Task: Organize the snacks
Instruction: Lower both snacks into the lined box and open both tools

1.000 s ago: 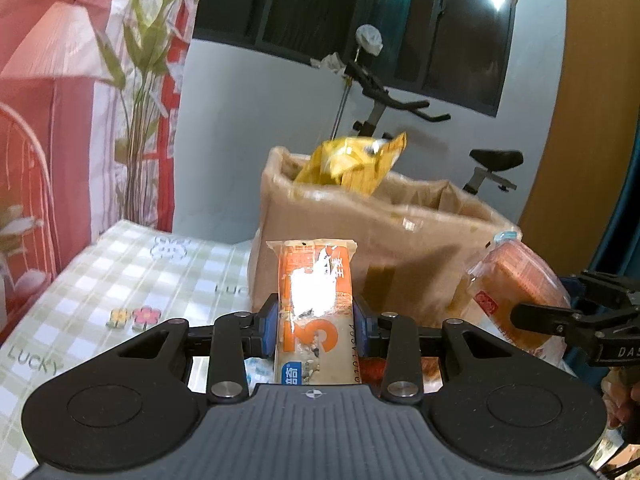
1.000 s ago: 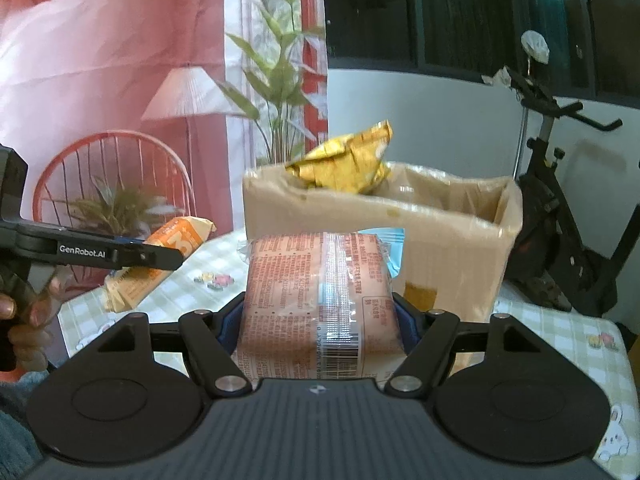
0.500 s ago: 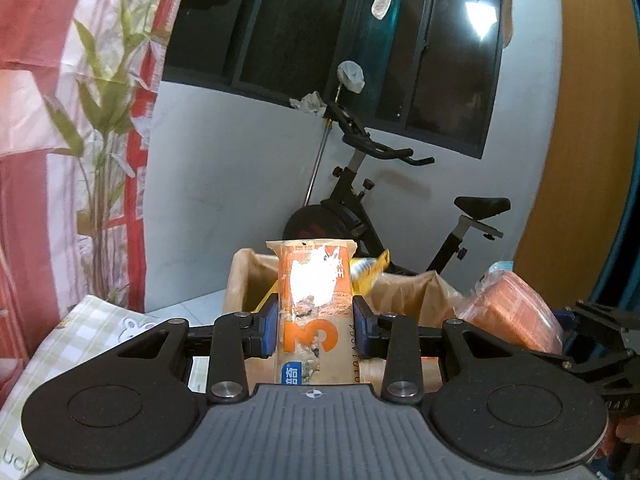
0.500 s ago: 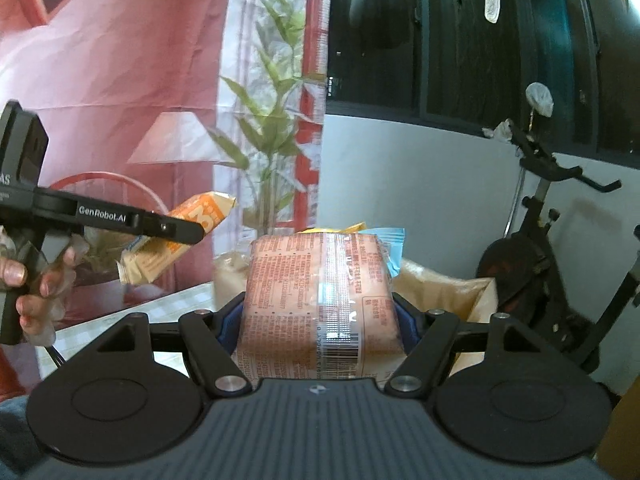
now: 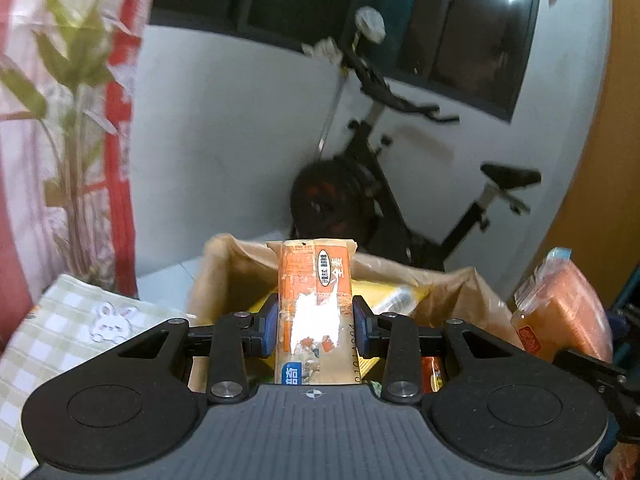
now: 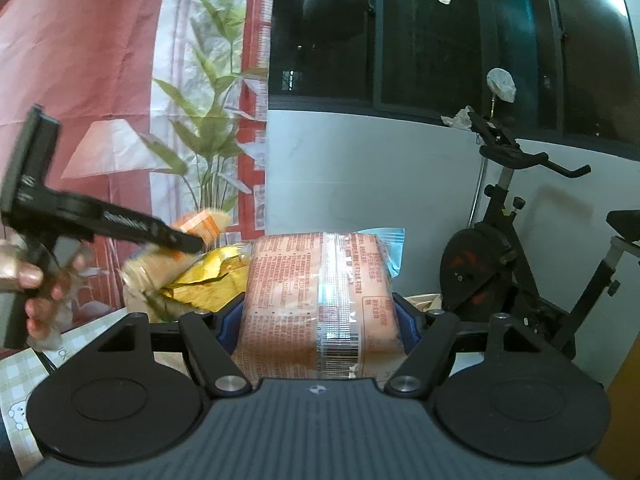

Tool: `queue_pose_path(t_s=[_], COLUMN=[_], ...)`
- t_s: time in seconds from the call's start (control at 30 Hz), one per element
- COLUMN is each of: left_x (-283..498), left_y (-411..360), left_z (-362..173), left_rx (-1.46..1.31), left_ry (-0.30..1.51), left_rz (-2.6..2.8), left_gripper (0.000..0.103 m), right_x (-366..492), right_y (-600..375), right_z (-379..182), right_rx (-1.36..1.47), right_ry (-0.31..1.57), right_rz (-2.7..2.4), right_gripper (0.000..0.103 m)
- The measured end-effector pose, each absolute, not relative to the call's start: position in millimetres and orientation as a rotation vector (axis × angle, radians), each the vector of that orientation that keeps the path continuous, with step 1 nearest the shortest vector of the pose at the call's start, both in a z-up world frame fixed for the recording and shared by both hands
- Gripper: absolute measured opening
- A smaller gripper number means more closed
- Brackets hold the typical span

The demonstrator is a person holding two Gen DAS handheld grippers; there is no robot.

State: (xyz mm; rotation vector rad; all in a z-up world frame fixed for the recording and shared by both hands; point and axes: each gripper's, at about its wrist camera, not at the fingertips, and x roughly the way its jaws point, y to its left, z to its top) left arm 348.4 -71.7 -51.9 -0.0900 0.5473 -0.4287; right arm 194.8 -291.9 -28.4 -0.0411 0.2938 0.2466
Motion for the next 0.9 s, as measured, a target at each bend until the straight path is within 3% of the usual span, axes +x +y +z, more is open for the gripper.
queue_pose_path(t_s=[0.27, 0.6, 0.63, 0.77, 0.9], left_x=[354.0, 359.2, 359.7, 359.1, 353.4], left_y=[-100.7, -75.5, -73.9, -70.4, -69.1], left_z=[-70.2, -60.7, -59.6, -54.0, -50.4], left_rx=[-0.062, 0.016, 0.021, 0.008, 0.012], left_ry=[0.583, 0.545, 0.538, 0.518, 0.517], left_rz=[-0.528, -0.4, -0.393, -0.382, -0.386], left_gripper=[0.038, 0.039, 0.043, 0.077, 0.082], right_x=[203.2, 224.5, 229.3, 249.9, 265.4], right_y=[-299.7, -292.8, -290.1, -279.5, -271.9], right_z=[-36.4, -37.2, -37.8, -45.2, -54.4], right_rx=[-0.032, -0.015, -0.006, 0.018, 0.038], right_ry=[0.333, 0.338, 0.339, 0.381, 0.464], right_rz=[0.239, 0.24, 0.245, 0.265, 0.291], right_gripper=[0.073, 0.073, 0.073, 0.074, 0.081])
